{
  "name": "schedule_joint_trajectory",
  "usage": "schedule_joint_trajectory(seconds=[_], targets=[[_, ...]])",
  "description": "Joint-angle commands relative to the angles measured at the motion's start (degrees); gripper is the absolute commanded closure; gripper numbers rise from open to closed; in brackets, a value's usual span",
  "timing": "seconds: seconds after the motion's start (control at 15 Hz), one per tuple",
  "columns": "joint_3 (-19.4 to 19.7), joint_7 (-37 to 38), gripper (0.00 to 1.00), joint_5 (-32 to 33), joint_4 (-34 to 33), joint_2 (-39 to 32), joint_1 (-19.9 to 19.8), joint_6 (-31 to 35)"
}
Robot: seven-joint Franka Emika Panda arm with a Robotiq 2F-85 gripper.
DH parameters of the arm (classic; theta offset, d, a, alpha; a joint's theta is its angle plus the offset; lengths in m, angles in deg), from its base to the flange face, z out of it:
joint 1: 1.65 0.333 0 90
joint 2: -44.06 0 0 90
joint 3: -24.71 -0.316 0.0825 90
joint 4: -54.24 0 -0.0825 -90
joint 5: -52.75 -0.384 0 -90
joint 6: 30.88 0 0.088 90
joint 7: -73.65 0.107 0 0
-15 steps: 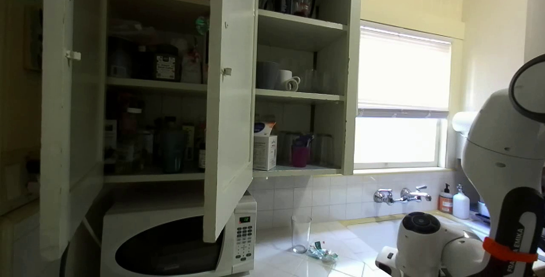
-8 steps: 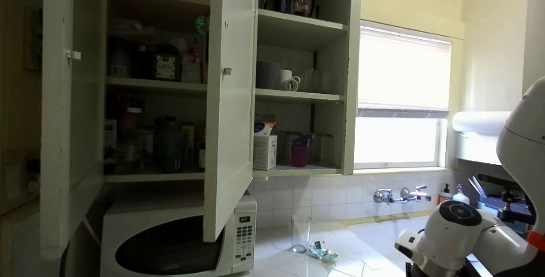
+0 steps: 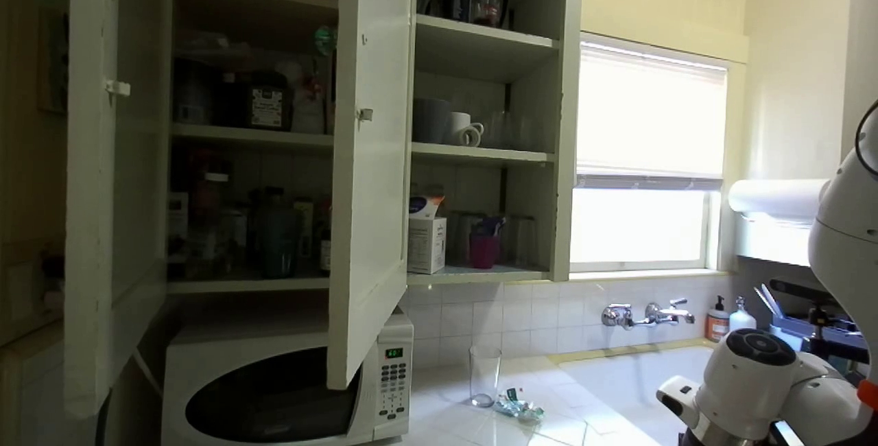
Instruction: Remove the orange spoon from the drawer.
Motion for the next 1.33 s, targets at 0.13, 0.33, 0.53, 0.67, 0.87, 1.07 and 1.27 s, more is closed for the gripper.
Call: schedule_joint_trajectory(seconds=[0.13,0.33,0.53,0.67,0.87,1.07,1.27], targets=[[-1.4,5.1,0.96,-10.8,-3.9,-0.4,1.1,1.4],[-3.5,5.7,0.96,-19.7,-8.6,-2.6,2.3,1.1],[-7.5,3.7,0.96,-28.4,-14.2,-8.0,4.2,-0.8],[-11.4,0.7,0.96,-35.0,-17.0,-12.4,3.6,-1.7],[-21.7,-8.8,0.96,-46.1,-20.9,-17.0,-1.8,-7.1],[-21.8,-15.4,0.53,-51.7,-24.3,-14.9,0.1,-13.7],[-21.3,-12.7,0.29,-46.1,-22.2,-7.6,-0.5,-13.8]])
